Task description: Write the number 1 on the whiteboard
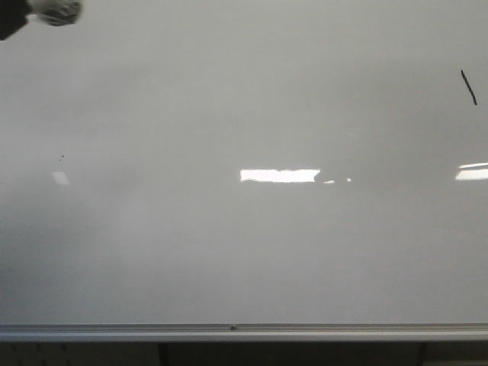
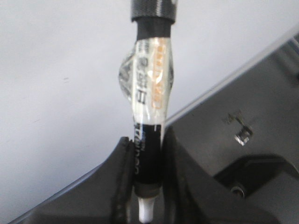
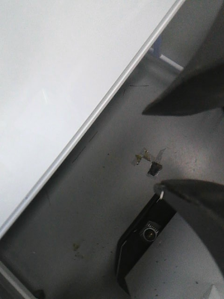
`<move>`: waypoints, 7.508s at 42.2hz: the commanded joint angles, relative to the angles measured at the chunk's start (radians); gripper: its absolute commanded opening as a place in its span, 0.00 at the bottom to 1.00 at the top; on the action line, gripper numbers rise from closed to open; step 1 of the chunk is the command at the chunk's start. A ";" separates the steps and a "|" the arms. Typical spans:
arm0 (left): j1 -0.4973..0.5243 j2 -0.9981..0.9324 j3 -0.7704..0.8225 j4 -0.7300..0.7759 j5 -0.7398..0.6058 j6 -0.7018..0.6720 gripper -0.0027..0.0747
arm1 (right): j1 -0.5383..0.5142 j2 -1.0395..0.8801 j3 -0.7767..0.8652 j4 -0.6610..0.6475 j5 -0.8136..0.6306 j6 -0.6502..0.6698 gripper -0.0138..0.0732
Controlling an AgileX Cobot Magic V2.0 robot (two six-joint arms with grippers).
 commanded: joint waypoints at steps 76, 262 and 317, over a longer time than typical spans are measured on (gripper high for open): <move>0.360 0.251 0.152 -0.132 -0.631 -0.034 0.55 | -0.036 -0.052 -0.016 -0.100 -0.061 0.255 0.57; 0.390 -1.171 1.124 0.118 -1.013 -0.216 0.01 | -0.036 -0.338 0.086 -0.235 -0.069 0.404 0.05; 0.390 -1.171 1.124 0.118 -1.013 -0.216 0.01 | -0.290 -0.755 0.950 -0.066 -1.393 0.298 0.05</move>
